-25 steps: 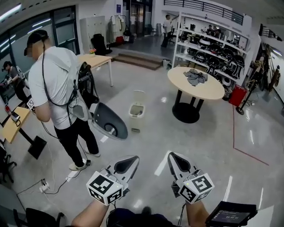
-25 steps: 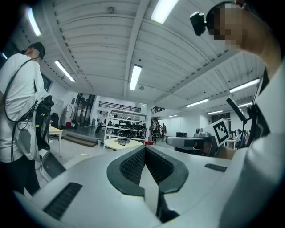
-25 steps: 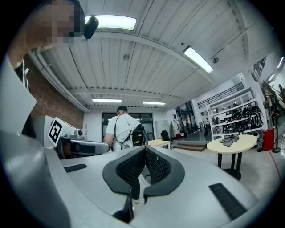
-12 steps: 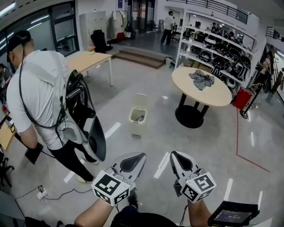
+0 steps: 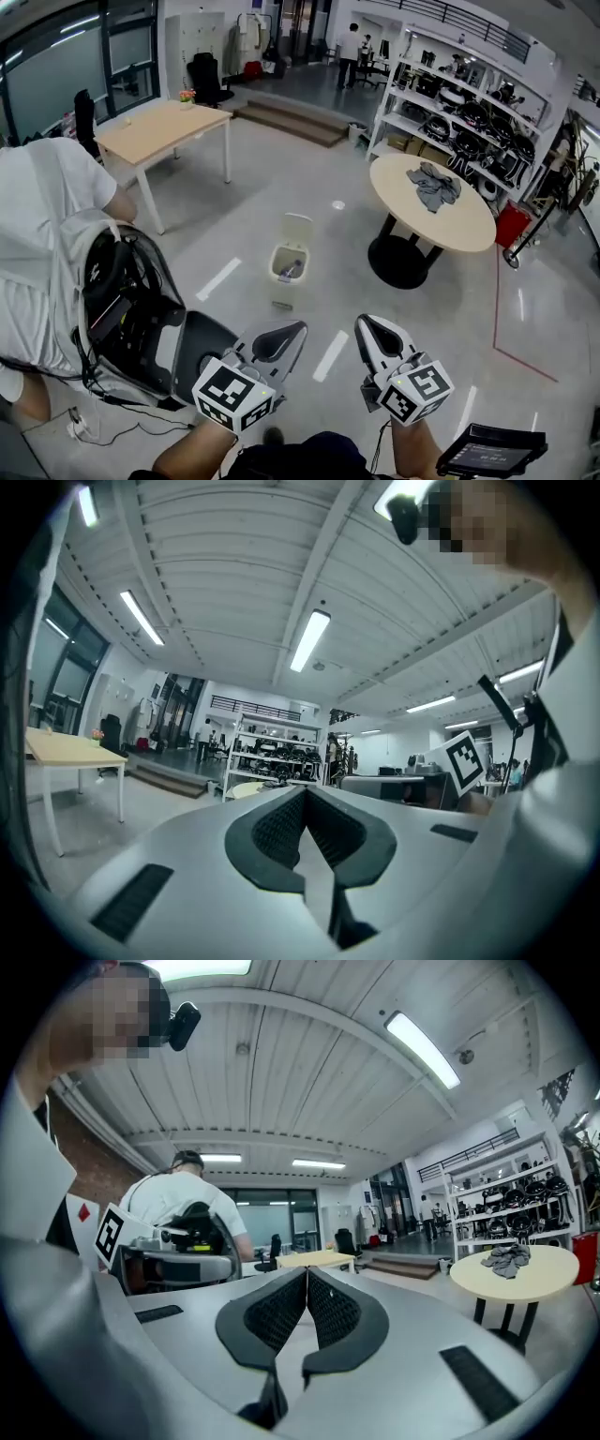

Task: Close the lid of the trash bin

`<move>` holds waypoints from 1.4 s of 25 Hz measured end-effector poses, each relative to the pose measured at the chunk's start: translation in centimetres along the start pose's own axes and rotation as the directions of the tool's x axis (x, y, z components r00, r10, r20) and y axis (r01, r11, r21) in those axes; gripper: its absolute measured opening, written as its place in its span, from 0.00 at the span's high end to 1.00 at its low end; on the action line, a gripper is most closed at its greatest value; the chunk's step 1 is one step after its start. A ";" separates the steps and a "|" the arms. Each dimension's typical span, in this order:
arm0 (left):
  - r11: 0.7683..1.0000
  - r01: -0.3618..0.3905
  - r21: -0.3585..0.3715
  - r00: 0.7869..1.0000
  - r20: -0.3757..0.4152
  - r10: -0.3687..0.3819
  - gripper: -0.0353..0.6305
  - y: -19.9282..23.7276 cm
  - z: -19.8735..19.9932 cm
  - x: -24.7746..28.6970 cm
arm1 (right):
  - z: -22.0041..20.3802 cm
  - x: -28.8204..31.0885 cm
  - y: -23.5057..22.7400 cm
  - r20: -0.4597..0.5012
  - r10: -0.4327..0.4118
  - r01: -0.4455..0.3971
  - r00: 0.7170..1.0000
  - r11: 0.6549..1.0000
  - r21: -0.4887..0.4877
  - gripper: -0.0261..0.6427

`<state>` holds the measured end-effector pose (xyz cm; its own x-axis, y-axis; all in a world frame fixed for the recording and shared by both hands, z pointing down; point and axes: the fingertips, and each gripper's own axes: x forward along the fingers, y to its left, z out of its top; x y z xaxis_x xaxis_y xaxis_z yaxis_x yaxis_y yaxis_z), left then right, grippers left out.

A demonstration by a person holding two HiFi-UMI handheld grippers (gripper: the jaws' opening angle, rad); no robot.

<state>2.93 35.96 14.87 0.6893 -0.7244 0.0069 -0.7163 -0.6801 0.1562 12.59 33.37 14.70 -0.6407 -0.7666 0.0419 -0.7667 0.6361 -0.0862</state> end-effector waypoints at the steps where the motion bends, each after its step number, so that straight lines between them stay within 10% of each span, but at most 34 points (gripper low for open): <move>1: 1.000 -0.002 -0.003 1.000 -0.001 0.002 0.96 1.0 0.0 0.6 | -0.1 1.0 -0.5 -0.003 0.000 0.000 1.000 1.000 0.000 0.94; 23: 0.986 -0.166 -0.030 0.986 0.012 0.166 0.96 25.5 2.3 23.7 | 1.6 26.9 -21.9 0.006 0.107 -0.107 0.994 0.994 0.009 0.95; 35: 0.996 -0.078 -0.052 0.997 -0.030 0.076 0.96 40.2 2.3 32.7 | 0.1 42.2 -29.2 -0.029 -0.011 0.012 1.000 0.999 0.049 0.95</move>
<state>-3.54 -15.33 19.07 0.6356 -0.7705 0.0482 -0.7611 -0.6149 0.2062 7.91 -17.58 18.90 -0.6334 -0.7705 0.0717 -0.7715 0.6218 -0.1345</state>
